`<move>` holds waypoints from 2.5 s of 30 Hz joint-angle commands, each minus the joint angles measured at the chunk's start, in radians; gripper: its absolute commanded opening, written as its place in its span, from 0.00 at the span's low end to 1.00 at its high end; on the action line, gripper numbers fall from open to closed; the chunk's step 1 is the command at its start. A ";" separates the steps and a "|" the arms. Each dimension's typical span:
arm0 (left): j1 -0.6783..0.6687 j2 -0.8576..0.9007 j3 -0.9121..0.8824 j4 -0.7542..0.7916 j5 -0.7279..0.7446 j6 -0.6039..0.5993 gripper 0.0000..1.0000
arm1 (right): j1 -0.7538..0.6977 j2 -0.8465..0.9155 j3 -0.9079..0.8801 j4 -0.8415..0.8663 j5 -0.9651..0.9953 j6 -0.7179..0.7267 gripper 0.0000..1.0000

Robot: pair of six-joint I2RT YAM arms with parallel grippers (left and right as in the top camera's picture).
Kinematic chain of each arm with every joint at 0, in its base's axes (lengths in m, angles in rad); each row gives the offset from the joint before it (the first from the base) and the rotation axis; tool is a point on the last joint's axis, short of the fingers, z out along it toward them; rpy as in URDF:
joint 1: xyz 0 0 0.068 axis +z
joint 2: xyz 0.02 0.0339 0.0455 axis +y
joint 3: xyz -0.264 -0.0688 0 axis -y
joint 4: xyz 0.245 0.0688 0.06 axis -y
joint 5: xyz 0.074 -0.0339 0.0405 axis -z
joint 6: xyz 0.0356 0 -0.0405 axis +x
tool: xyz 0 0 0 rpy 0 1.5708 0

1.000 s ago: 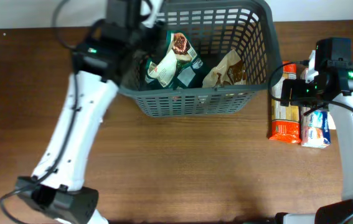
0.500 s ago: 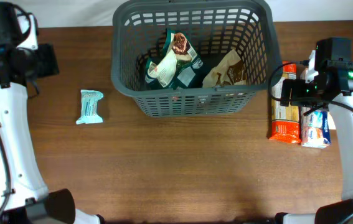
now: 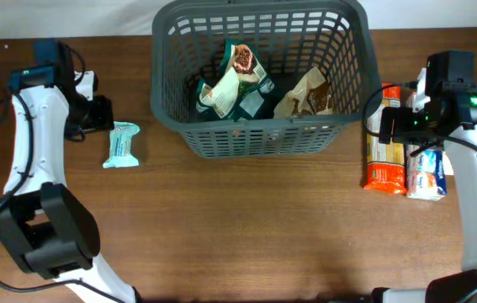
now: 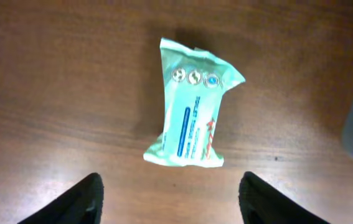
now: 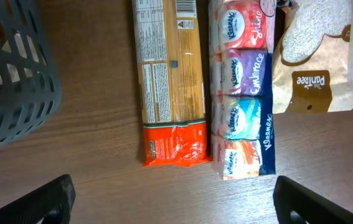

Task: Pack container
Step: 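Move left gripper to the mint-green bar and grasp it, then lift the mint-green bar and carry it over the basket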

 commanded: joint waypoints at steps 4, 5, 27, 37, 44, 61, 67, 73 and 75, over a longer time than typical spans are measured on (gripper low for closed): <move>0.000 0.071 -0.018 0.023 0.014 0.034 0.67 | -0.003 0.003 0.018 0.000 0.016 0.004 0.99; 0.000 0.089 -0.021 0.023 0.015 0.035 0.67 | -0.003 0.003 0.018 0.000 0.016 0.004 0.99; -0.129 0.276 -0.047 0.111 0.010 0.034 0.72 | -0.003 0.003 0.018 0.000 0.016 0.004 0.99; -0.129 0.276 -0.100 0.152 0.010 0.031 0.36 | -0.003 0.003 0.018 0.000 0.016 0.004 0.99; -0.129 0.267 -0.060 0.108 -0.008 0.031 0.02 | -0.003 0.003 0.018 0.000 0.016 0.004 0.99; -0.122 0.168 0.853 -0.277 0.130 0.056 0.02 | -0.003 0.003 0.018 0.000 0.016 0.004 0.99; -0.248 0.160 1.056 -0.273 0.375 0.278 0.02 | -0.003 0.003 0.018 0.000 0.016 0.004 0.99; -0.457 0.178 1.073 -0.267 0.369 0.502 0.02 | -0.003 0.003 0.018 0.000 0.016 0.004 0.99; -0.515 0.200 1.073 -0.258 0.338 0.543 0.02 | -0.003 0.003 0.018 0.000 0.016 0.004 0.99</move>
